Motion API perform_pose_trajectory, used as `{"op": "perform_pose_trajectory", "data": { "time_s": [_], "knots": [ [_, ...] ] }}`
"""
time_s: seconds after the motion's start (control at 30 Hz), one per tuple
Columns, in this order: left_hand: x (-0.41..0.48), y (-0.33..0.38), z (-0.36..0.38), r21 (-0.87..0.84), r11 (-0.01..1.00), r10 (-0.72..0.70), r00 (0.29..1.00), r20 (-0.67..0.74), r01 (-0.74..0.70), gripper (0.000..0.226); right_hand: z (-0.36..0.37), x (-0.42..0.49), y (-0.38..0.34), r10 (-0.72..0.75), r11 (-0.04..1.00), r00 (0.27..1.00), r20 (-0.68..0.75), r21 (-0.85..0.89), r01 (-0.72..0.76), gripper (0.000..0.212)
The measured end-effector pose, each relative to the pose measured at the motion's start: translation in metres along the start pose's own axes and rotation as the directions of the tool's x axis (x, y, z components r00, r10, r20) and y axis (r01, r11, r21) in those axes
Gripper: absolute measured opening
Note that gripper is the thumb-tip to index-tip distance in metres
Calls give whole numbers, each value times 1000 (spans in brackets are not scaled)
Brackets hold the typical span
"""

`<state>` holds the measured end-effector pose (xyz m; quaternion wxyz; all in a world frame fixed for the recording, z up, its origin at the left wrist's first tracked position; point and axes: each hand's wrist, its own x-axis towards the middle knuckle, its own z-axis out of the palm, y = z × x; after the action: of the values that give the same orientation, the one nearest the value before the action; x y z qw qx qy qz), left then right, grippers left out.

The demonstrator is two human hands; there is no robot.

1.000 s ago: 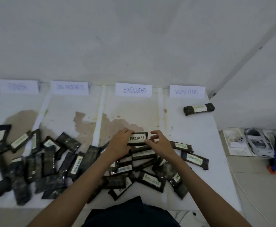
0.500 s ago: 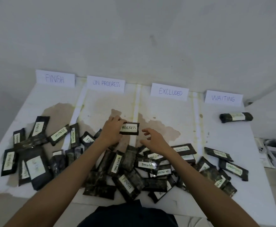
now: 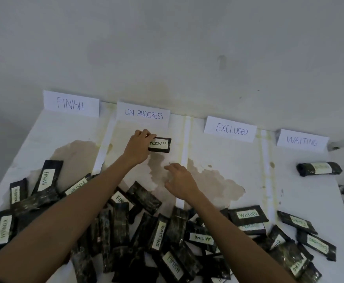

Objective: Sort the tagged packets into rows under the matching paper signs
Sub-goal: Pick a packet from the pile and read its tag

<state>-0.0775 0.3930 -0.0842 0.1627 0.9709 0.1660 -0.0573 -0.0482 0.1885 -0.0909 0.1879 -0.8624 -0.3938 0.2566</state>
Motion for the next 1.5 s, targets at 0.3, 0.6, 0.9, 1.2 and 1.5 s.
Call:
{"op": "perform_pose_trajectory", "data": {
  "time_s": [0.3,0.6,0.9,1.2,1.5],
  "knots": [
    [49,-24,25,-51,997,56,997,52,-53,62,40,30,36,-95,956,995,-22,-280,85,63],
    [54,-36,36,-146,988,64,995,77,-52,67,55,29,54,-165,956,977,-135,-263,126,60],
    [19,-33,34,-225,973,33,996,-83,-51,57,53,27,40,-111,969,987,-118,-235,80,56],
    [-86,-27,50,-346,937,-81,993,-88,46,44,72,-18,-8,-386,906,920,62,-159,391,55],
    [-137,-28,54,-444,890,-124,992,-15,105,39,75,-22,-35,-193,948,978,79,-242,207,46]
  ]
}}
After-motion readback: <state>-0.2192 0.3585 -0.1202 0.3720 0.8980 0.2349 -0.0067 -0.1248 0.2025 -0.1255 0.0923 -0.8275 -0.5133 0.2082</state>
